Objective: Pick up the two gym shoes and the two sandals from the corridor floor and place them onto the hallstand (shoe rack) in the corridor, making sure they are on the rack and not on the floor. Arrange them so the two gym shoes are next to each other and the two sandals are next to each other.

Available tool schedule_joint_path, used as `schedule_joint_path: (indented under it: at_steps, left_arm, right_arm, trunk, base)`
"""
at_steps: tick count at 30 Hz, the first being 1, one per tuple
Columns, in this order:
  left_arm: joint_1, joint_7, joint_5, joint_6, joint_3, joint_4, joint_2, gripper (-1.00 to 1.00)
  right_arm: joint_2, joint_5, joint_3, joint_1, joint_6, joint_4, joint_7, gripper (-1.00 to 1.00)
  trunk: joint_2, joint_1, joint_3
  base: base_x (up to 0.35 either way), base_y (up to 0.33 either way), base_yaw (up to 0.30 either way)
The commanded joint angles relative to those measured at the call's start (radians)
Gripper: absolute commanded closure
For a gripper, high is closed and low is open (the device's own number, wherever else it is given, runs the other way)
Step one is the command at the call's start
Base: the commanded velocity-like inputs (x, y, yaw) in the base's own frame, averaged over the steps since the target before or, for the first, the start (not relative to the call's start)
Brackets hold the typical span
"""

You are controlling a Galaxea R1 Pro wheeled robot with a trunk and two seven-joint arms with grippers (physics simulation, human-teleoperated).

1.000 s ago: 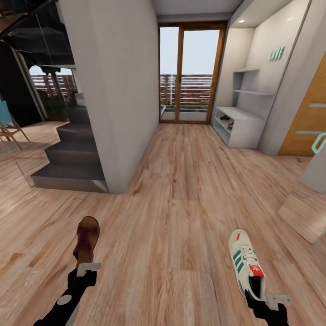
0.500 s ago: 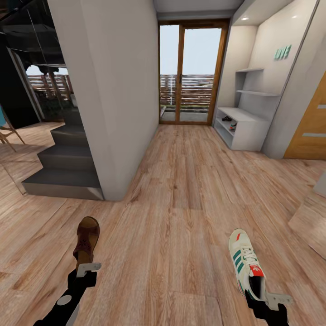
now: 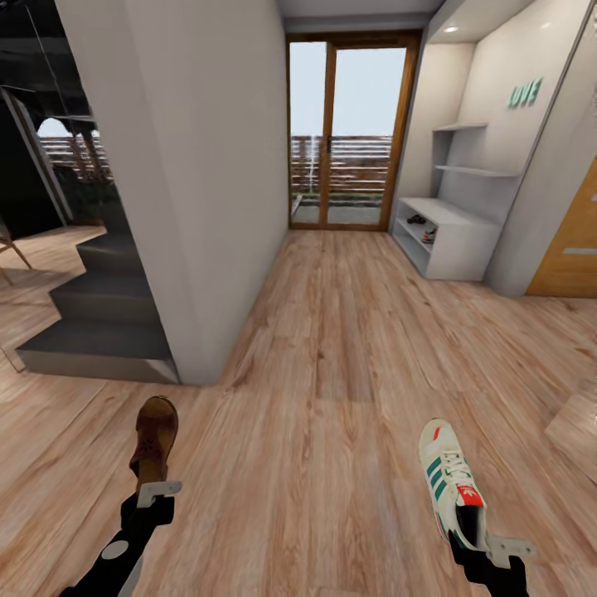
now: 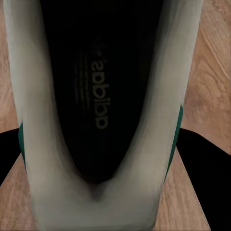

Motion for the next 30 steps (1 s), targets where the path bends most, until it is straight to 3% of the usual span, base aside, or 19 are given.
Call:
schedule_joint_path:
  at_steps: [1, 30]
  left_arm:
    - [-0.001, -0.004, -0.014, -0.004, 0.009, 0.0, -0.001, 1.0]
    - [-0.001, -0.005, -0.014, -0.004, 0.011, -0.002, -0.001, 1.0]
  right_arm:
    - [0.0, -0.011, -0.002, -0.001, -0.003, 0.001, 0.008, 1.0]
    - [0.0, -0.011, -0.002, -0.001, -0.003, 0.001, 0.008, 1.0]
  trunk:
    - [0.0, 0.0, -0.001]
    - [0.0, 0.0, -0.008]
  base:
    - [0.34, 0.0, -0.18]
    - [0.34, 0.0, -0.09]
